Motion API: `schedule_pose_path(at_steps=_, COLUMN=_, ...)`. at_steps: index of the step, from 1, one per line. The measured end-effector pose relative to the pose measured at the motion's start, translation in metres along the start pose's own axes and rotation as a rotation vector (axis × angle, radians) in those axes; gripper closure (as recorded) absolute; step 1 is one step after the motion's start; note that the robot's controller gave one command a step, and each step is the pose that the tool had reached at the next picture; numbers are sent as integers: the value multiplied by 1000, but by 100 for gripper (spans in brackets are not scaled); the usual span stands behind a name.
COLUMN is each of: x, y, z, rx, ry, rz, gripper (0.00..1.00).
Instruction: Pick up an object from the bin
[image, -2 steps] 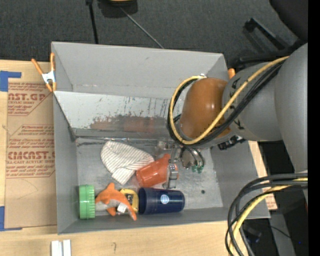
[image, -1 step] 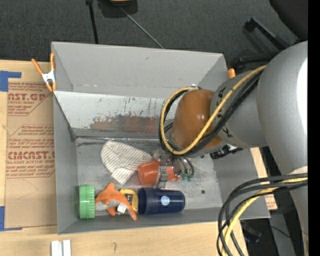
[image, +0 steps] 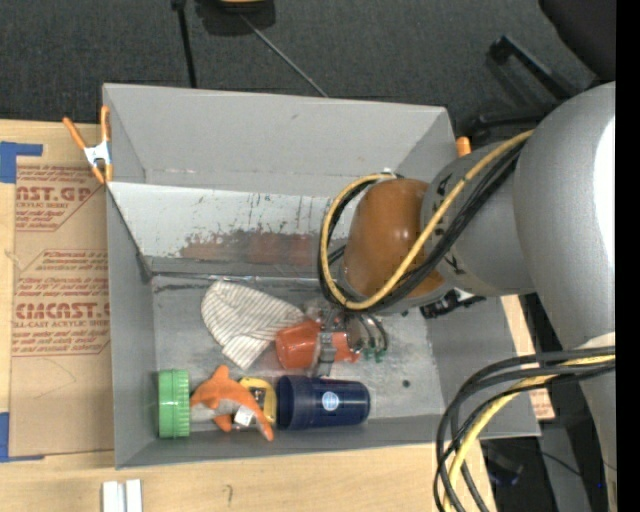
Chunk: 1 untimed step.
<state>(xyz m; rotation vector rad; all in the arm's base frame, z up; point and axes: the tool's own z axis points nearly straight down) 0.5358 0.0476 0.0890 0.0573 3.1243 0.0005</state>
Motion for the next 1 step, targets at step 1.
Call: schedule_pose_path(at_steps=1, x=-11, y=18, z=-135, rx=-1, ry=14, rz=-25, gripper=100)
